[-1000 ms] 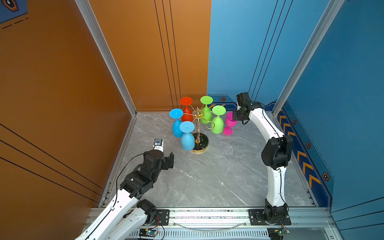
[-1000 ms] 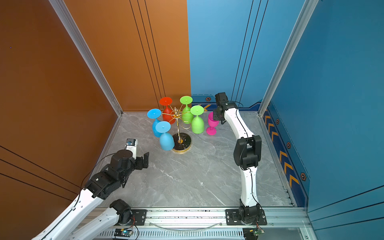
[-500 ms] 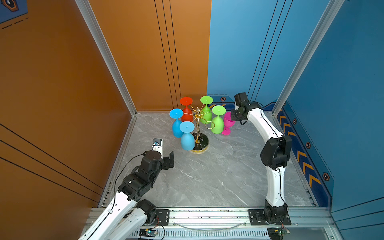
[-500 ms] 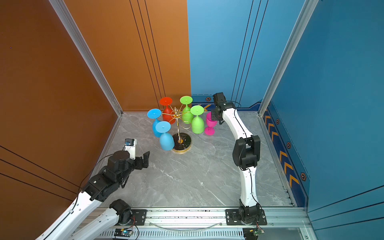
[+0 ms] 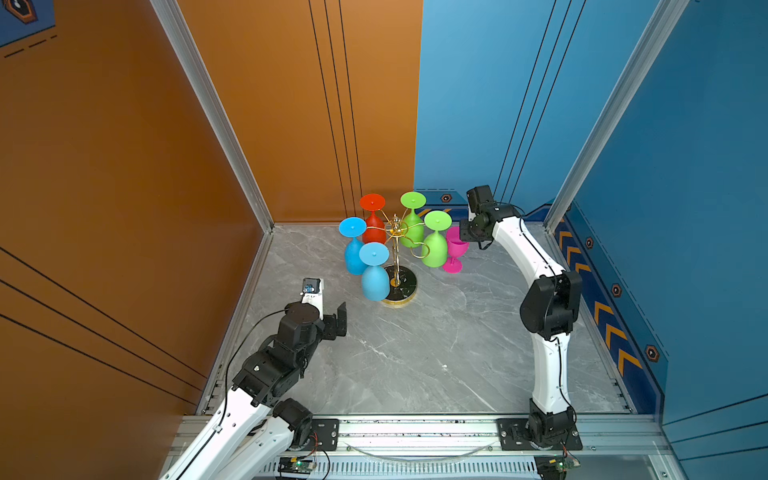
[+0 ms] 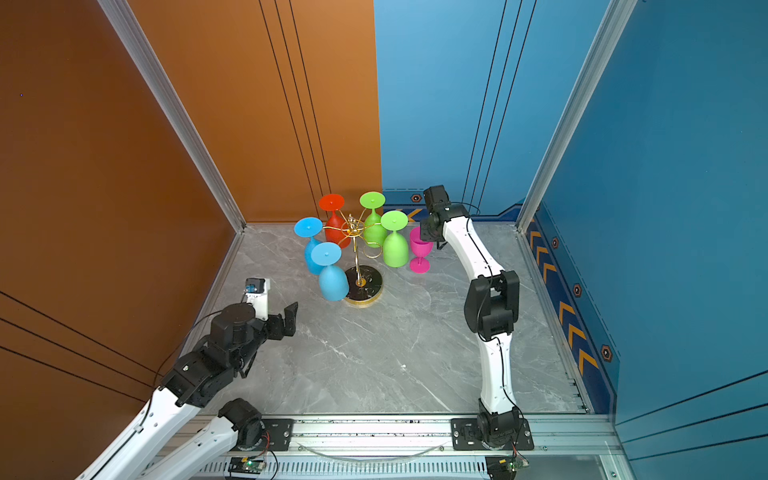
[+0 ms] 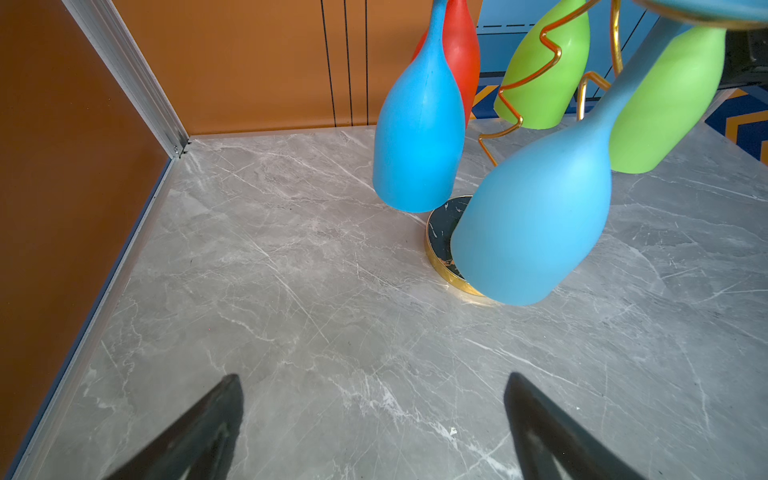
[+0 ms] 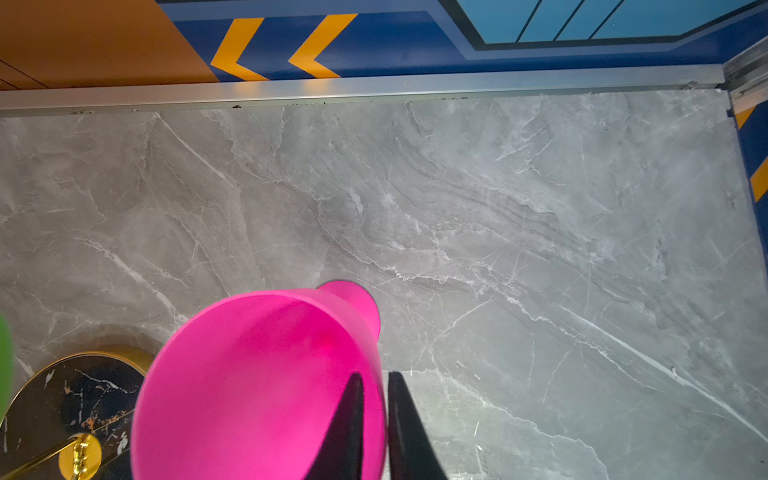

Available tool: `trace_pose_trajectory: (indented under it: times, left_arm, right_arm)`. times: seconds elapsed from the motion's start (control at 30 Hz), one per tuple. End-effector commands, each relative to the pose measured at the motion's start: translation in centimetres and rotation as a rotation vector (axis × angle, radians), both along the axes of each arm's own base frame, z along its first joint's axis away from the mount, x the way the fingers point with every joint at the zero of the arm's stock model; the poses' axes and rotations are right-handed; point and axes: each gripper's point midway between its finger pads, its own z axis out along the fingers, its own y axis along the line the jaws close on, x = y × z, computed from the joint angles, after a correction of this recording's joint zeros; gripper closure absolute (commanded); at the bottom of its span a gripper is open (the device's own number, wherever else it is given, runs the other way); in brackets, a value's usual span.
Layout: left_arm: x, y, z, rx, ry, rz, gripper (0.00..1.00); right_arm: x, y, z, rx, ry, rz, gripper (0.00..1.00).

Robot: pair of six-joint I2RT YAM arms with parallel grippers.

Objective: Take the wine glass off the wine glass rack
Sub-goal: 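Carry the magenta glass with the right gripper and set it beside the rack, then open the right gripper and raise it off the magenta glass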

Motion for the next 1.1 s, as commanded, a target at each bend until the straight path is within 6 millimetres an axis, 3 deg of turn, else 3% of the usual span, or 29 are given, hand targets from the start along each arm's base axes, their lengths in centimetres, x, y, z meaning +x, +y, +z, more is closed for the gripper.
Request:
trace_pose_trajectory:
  times: [0.0, 0.2, 0.57, 0.77, 1.0, 1.07]
  left_arm:
    - [0.0, 0.1, -0.4, -0.014, 0.002, 0.006, 0.02]
    - [0.0, 0.1, -0.4, -0.013, 0.004, 0.005, 0.02]
    - [0.0, -0.1, -0.5, -0.018, 0.01, -0.002, 0.02]
    - [0.0, -0.2, -0.6, -0.019, 0.012, -0.005, 0.02]
    - [0.1, -0.4, -0.7, -0.021, 0.018, -0.011, 0.02]
    - [0.2, -0.4, -0.8, -0.02, 0.023, -0.012, 0.02]
  right_arm:
    - [0.3, 0.9, 0.3, 0.027, -0.009, 0.006, 0.83]
    - [-0.3, 0.4, 2.4, 0.016, -0.044, 0.003, 0.67]
    - [-3.1, -0.2, 9.3, 0.038, -0.158, 0.023, 0.37]
    - [-5.6, 1.9, 11.9, 0.23, -0.184, 0.092, 0.28]
    - [-8.5, 4.1, 16.4, 0.528, -0.281, 0.151, 0.25]
    - [-9.2, 4.2, 16.4, 0.573, -0.285, 0.146, 0.26]
